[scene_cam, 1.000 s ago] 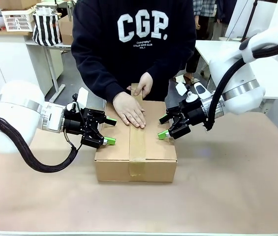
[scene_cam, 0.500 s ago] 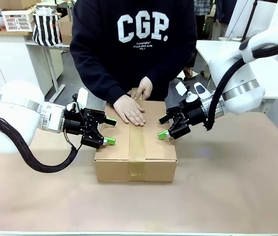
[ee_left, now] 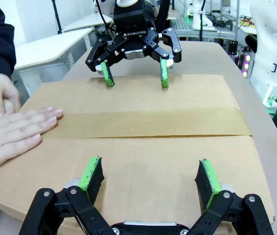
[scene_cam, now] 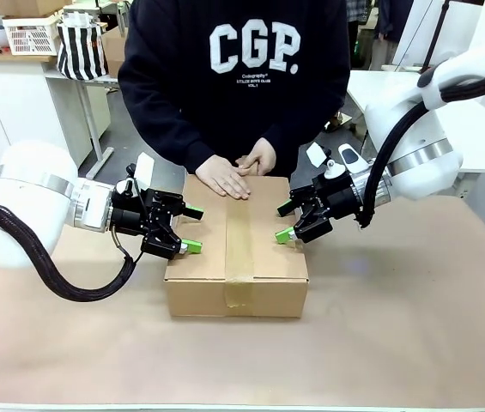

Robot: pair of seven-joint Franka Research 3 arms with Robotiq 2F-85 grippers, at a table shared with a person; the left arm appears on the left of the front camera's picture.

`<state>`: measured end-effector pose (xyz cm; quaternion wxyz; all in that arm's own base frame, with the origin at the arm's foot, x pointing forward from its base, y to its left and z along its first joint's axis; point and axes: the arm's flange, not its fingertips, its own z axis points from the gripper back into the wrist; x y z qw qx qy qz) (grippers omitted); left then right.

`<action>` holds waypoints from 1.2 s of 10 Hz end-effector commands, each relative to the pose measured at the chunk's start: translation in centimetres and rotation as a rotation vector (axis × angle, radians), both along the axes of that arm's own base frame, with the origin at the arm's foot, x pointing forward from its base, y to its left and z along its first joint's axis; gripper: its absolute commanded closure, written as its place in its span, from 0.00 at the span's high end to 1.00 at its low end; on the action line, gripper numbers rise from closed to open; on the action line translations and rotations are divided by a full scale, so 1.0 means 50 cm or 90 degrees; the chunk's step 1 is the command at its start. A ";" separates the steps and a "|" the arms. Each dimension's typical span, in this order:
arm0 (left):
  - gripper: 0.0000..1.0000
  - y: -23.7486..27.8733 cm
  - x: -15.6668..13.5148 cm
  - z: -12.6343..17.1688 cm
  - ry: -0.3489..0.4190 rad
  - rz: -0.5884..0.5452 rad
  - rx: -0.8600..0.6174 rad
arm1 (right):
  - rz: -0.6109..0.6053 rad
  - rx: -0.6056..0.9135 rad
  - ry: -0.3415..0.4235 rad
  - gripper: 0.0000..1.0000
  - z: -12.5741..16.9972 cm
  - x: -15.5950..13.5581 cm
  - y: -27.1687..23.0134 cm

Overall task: Pack the gift set into the box.
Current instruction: Press and hold the closed box until the human finishes sealing it.

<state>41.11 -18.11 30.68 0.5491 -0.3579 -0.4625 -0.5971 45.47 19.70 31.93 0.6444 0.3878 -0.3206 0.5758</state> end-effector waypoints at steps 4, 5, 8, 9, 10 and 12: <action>1.00 0.002 -0.002 -0.004 -0.001 -0.003 -0.002 | -0.002 0.004 0.001 1.00 -0.006 -0.004 0.000; 1.00 0.002 -0.002 -0.004 -0.001 -0.003 -0.002 | -0.002 0.004 0.001 1.00 -0.006 -0.004 0.000; 1.00 0.002 -0.002 -0.004 -0.001 -0.003 -0.002 | -0.002 0.004 0.001 1.00 -0.006 -0.004 0.000; 1.00 0.002 -0.002 -0.004 -0.001 -0.003 -0.002 | -0.002 0.004 0.001 1.00 -0.006 -0.004 0.000; 1.00 0.002 -0.002 -0.004 -0.001 -0.003 -0.002 | -0.002 0.004 0.001 1.00 -0.006 -0.004 0.000; 1.00 0.002 -0.002 -0.004 -0.001 -0.003 -0.002 | -0.002 0.004 0.001 1.00 -0.006 -0.004 0.000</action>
